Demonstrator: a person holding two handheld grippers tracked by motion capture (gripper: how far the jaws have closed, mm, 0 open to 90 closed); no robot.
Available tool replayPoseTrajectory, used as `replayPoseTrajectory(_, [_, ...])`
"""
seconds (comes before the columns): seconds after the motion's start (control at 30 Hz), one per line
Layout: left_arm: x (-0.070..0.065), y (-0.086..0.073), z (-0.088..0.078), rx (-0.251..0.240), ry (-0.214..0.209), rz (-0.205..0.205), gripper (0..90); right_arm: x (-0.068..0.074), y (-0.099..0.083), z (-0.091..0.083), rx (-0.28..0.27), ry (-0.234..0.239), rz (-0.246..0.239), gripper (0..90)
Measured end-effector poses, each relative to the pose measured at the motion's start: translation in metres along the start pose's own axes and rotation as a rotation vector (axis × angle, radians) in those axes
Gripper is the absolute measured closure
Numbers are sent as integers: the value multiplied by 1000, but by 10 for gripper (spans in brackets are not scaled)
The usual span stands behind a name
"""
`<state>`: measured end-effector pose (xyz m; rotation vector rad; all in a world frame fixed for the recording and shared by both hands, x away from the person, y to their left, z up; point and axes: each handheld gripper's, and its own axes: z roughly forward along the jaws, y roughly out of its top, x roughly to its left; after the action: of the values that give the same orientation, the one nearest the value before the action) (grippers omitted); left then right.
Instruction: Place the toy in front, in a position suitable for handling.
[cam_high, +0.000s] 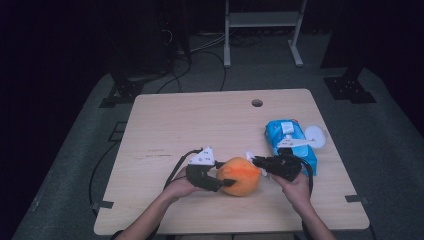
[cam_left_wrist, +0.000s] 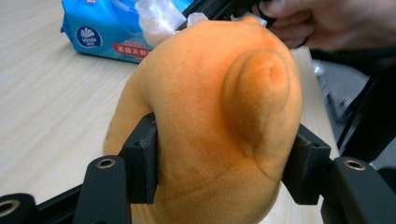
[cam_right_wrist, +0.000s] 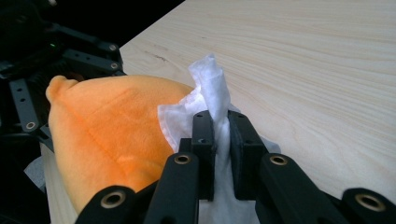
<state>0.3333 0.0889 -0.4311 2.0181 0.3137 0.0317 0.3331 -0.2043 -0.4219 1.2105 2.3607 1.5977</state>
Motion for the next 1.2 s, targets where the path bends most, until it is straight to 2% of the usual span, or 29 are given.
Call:
replayPoseTrajectory(0.1, [3, 0, -2, -6, 3, -17, 396, 4, 3, -6, -18, -6, -33, 811])
replayPoseTrajectory(0.2, [5, 1, -2, -3, 8, -32, 396, 18, 11, -16, -44, -8, -98, 811])
replayPoseTrajectory(0.3, [5, 1, 0, -7, 14, -39, 394, 31, 14, -20, -51, 0, -148, 810])
replayPoseTrajectory(0.4, [4, 4, 3, -5, 24, -59, 392, 44, 16, -17, -59, 39, -180, 811])
replayPoseTrajectory(0.53, [2, 7, 8, 5, 31, -61, 388, 66, 22, -3, -37, 54, -250, 808])
replayPoseTrajectory(0.63, [4, 6, 7, -3, 35, -77, 387, 70, 26, 4, -30, 25, -292, 809])
replayPoseTrajectory(0.73, [5, 4, 6, -9, 35, -86, 386, 61, 26, -1, -30, -26, -288, 810])
replayPoseTrajectory(0.8, [5, 4, 5, -9, 36, -85, 383, 51, 22, -8, -33, -41, -260, 810])
replayPoseTrajectory(0.9, [6, 4, 6, -14, 35, -90, 380, 36, 13, -20, -24, -90, -224, 810])
replayPoseTrajectory(0.97, [5, 6, 8, -9, 36, -79, 379, 30, 8, -25, -29, -95, -194, 810])
replayPoseTrajectory(1.03, [3, 8, 9, -1, 42, -72, 376, 34, 7, -25, -28, -97, -207, 810])
replayPoseTrajectory(1.13, [4, 8, 9, -2, 44, -81, 375, 48, 11, -17, -28, -73, -248, 809])
replayPoseTrajectory(1.2, [4, 8, 9, -4, 49, -83, 375, 58, 17, -11, -37, -16, -263, 809])
